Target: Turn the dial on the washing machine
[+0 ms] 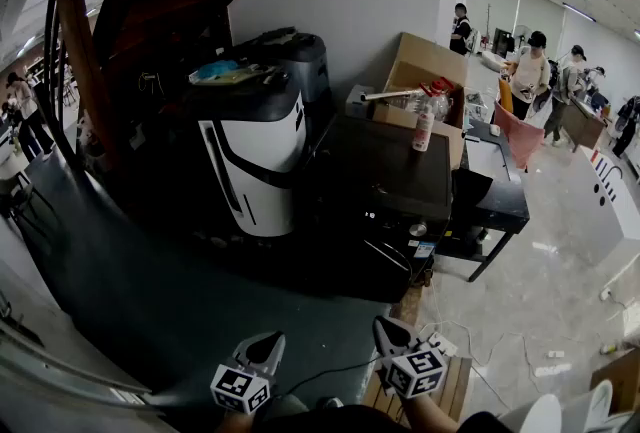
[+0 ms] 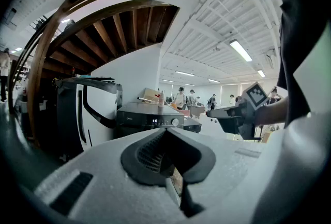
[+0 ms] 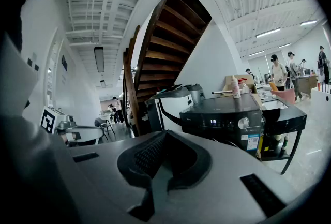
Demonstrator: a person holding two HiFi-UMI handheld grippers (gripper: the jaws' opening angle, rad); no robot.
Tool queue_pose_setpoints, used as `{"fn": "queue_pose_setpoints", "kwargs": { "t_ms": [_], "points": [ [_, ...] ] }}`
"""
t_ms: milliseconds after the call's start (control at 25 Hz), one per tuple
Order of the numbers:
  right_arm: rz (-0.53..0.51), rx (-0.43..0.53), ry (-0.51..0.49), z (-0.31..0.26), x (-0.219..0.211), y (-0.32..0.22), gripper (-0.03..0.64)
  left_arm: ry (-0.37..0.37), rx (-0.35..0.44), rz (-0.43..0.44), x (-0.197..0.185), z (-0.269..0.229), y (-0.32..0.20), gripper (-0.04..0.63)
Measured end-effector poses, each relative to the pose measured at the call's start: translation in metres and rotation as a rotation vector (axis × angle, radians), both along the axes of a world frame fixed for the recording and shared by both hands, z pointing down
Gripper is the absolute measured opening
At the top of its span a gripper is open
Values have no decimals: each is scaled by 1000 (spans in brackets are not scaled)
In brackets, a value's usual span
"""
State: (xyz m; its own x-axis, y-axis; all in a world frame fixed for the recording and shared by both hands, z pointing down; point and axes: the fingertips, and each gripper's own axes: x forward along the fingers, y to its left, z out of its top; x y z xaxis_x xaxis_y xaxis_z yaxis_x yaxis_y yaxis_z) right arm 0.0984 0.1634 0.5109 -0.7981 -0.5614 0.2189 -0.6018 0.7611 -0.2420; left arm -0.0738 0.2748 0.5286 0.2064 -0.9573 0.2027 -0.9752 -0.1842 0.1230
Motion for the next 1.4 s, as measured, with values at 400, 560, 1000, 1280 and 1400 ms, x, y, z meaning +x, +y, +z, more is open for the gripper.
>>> {"fn": "queue_pose_setpoints", "kwargs": {
  "t_ms": [400, 560, 1000, 1280, 1400],
  "points": [
    [-13, 50, -44, 3, 2, -22, 52, 50, 61, -6, 3, -2, -20, 12],
    [20, 43, -27, 13, -4, -39, 143, 70, 61, 5, -7, 7, -41, 85],
    [175, 45, 0, 8, -48, -117, 239, 73, 35, 141, -68, 7, -137, 160],
    [302, 39, -3, 5, -74, -159, 241, 75, 22, 257, -102, 4, -198, 163],
    [365, 38, -3, 5, -82, -169, 241, 75, 19, 318, -114, 5, -219, 163]
  ]
}}
